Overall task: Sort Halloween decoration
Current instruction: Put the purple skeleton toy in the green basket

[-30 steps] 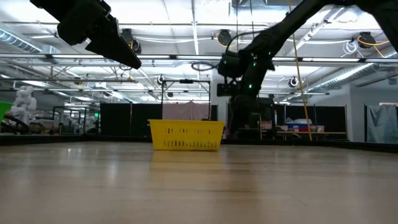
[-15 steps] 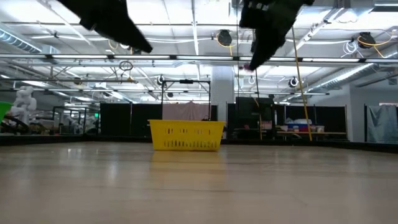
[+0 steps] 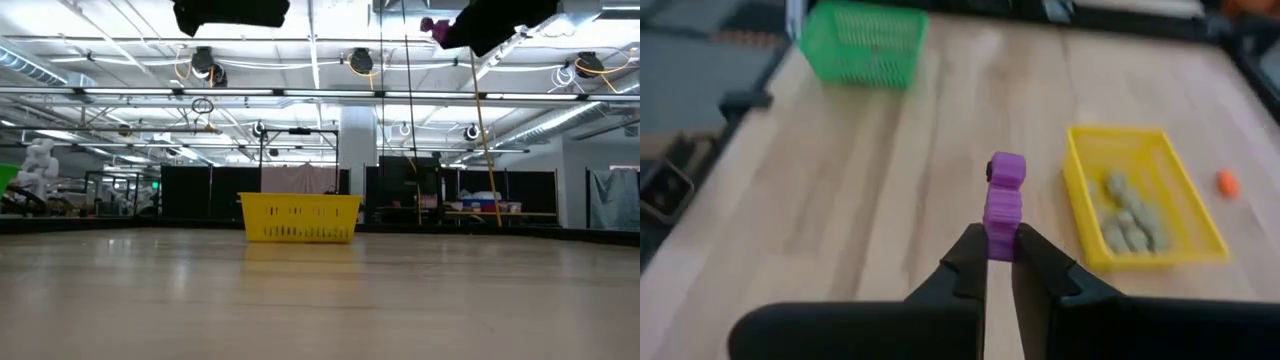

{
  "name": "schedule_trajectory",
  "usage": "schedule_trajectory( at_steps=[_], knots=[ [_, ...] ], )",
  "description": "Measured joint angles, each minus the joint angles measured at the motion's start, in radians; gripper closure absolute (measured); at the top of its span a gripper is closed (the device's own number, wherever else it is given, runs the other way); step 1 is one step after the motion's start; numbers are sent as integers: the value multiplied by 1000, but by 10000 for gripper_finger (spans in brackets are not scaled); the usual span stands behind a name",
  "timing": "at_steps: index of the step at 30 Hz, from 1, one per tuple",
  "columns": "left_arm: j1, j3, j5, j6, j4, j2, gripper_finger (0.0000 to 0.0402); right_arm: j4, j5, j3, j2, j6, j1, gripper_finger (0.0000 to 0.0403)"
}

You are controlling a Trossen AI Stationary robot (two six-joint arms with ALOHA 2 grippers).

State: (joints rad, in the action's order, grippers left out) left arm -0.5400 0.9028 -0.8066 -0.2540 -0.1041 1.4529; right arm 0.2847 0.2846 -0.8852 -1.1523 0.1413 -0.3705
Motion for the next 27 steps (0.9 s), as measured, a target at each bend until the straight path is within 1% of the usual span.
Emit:
schedule_trajectory(
  at_steps=[4, 8, 10, 14, 19, 23, 27],
  knots=[
    [-4, 0, 12, -2, -1, 5, 243, -284, 57, 112, -20, -10, -65, 394],
    [-11, 0, 27, -1, 1, 10, 220, -580, 89, 181, -67, -45, -99, 394],
    [-17, 0, 26, -1, 0, 9, 215, -688, 86, 192, -97, -89, -108, 394],
    [-37, 0, 33, -1, 8, 10, 214, -805, 83, 196, -162, -178, -117, 394],
    [-67, 0, 48, -1, 7, 9, 214, -1108, 82, 196, -279, -297, -116, 394],
    [-86, 0, 48, -1, 7, 9, 214, -1199, 81, 196, -346, -303, -116, 394],
    [-92, 0, 48, -1, 7, 9, 214, -1215, 83, 196, -369, -280, -114, 394]
  ],
)
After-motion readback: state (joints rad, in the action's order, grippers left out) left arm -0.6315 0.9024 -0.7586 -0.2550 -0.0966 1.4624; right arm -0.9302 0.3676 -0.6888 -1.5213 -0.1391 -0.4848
